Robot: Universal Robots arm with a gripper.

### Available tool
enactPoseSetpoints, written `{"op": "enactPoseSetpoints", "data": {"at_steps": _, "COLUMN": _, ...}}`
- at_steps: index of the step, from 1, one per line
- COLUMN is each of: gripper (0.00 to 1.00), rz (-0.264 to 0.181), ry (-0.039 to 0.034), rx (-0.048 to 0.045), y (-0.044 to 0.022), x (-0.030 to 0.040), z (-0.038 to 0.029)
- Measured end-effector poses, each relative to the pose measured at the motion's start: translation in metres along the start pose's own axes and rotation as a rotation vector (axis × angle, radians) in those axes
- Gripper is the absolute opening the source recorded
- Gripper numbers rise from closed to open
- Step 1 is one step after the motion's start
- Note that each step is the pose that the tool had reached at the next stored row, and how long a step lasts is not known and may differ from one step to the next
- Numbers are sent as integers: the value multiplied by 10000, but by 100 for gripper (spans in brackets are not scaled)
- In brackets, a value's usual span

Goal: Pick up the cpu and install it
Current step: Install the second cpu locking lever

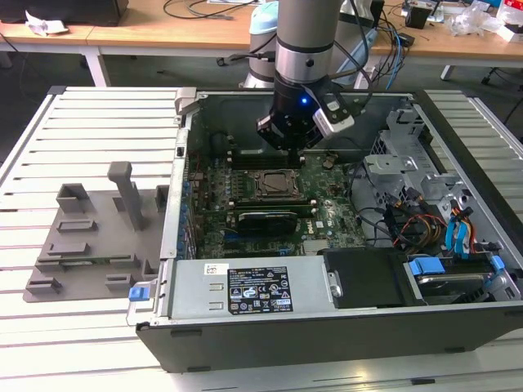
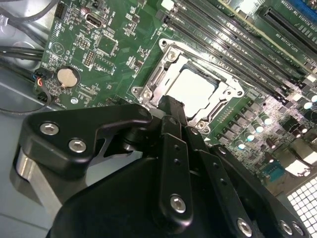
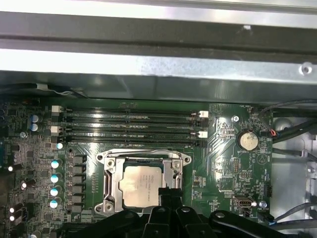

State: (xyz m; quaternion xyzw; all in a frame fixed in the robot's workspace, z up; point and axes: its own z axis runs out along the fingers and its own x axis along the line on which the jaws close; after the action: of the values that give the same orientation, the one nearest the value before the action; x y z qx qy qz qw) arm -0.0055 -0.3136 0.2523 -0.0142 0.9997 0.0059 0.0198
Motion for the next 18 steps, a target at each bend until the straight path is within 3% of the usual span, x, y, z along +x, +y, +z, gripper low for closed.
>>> {"op": "enactPoseSetpoints", "data": {"at_steps": 3, "gripper": 11, "rz": 0, "ry": -1, "rx": -1, "y": -75, "x": 2, "z": 1}}
{"op": "enactPoseSetpoints", "data": {"at_steps": 18, "gripper": 11, "rz": 0, "ry": 0, "rx": -1, "y": -234, "x": 7, "z": 7}}
